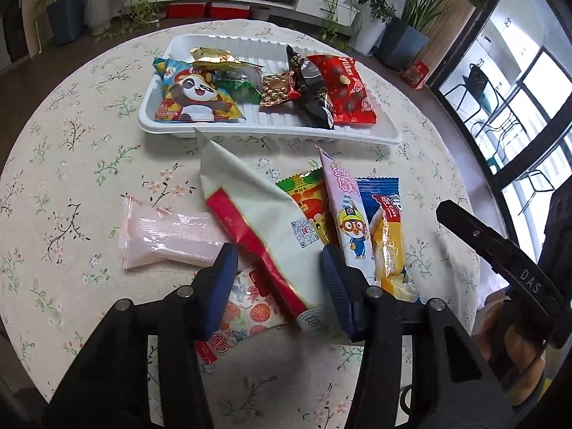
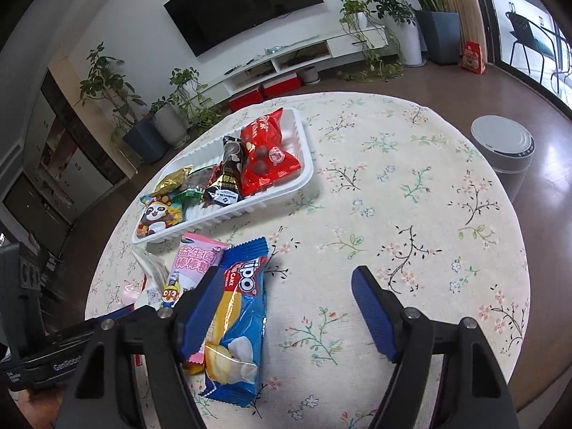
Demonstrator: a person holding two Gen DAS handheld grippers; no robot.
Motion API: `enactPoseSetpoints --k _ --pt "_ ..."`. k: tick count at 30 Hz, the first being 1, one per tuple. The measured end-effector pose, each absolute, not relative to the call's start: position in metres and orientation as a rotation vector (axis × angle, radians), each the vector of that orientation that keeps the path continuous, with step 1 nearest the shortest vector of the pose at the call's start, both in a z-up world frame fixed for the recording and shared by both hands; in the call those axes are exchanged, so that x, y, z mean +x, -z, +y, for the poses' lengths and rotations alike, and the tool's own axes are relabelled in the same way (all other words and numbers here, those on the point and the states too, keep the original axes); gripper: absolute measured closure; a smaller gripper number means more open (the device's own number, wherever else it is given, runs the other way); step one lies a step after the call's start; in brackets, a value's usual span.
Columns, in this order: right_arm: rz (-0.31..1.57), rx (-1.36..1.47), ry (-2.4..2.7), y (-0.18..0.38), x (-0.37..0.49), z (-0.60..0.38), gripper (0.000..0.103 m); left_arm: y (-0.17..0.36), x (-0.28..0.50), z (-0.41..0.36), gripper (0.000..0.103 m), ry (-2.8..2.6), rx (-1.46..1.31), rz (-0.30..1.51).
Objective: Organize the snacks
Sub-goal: 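Lift both open grippers away from the tray toward the remaining snacks, then grasp the white-and-red bag with the left gripper while the right grasps the blue cake packet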
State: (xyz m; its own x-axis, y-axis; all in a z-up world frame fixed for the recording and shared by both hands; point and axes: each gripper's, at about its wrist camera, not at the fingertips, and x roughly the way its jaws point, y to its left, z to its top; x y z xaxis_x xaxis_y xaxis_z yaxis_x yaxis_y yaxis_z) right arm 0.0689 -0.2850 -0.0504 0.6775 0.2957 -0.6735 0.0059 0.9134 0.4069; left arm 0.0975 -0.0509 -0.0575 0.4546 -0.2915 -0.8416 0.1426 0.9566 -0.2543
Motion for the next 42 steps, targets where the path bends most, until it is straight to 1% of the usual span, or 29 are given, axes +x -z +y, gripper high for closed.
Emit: enactPoseSetpoints --k 6,8,10,14,15,18,24,29,35,38,42 --pt "0.831 0.418 -0.165 0.054 0.070 -0.287 0.027 0.064 0.110 -0.065 0.055 0.303 -0.124 1.118" --pt "0.830 0.411 -0.172 0.053 0.069 -0.286 0.027 0.066 0.111 -0.068 0.057 0.311 -0.116 1.114" --pt "0.835 0.404 -0.175 0.053 0.069 -0.285 0.027 0.068 0.114 -0.071 0.062 0.319 -0.104 1.118" --pt "0.859 0.412 -0.174 0.058 0.070 -0.286 0.027 0.071 0.120 -0.073 0.063 0.322 -0.085 1.128" --pt "0.861 0.414 -0.173 0.058 0.071 -0.286 0.028 0.072 0.123 -0.073 0.064 0.325 -0.086 1.129" --pt "0.859 0.407 -0.171 0.058 0.070 -0.286 0.028 0.073 0.127 -0.069 0.073 0.339 -0.078 1.132" --pt "0.864 0.390 -0.161 0.058 0.070 -0.284 0.031 0.071 0.123 -0.064 0.080 0.394 -0.044 1.130" --pt "0.861 0.395 -0.145 0.058 0.071 -0.288 0.031 0.070 0.117 -0.056 0.089 0.425 -0.060 1.119" --pt "0.868 0.396 -0.131 0.058 0.070 -0.294 0.031 0.067 0.109 -0.043 0.090 0.451 -0.105 1.095" --pt "0.888 0.340 -0.162 0.056 0.071 -0.283 0.031 0.064 0.103 -0.033 0.090 0.466 -0.139 1.085" --pt "0.916 0.197 -0.178 0.051 0.072 -0.260 0.031 0.053 0.095 -0.019 0.090 0.495 -0.200 1.045"
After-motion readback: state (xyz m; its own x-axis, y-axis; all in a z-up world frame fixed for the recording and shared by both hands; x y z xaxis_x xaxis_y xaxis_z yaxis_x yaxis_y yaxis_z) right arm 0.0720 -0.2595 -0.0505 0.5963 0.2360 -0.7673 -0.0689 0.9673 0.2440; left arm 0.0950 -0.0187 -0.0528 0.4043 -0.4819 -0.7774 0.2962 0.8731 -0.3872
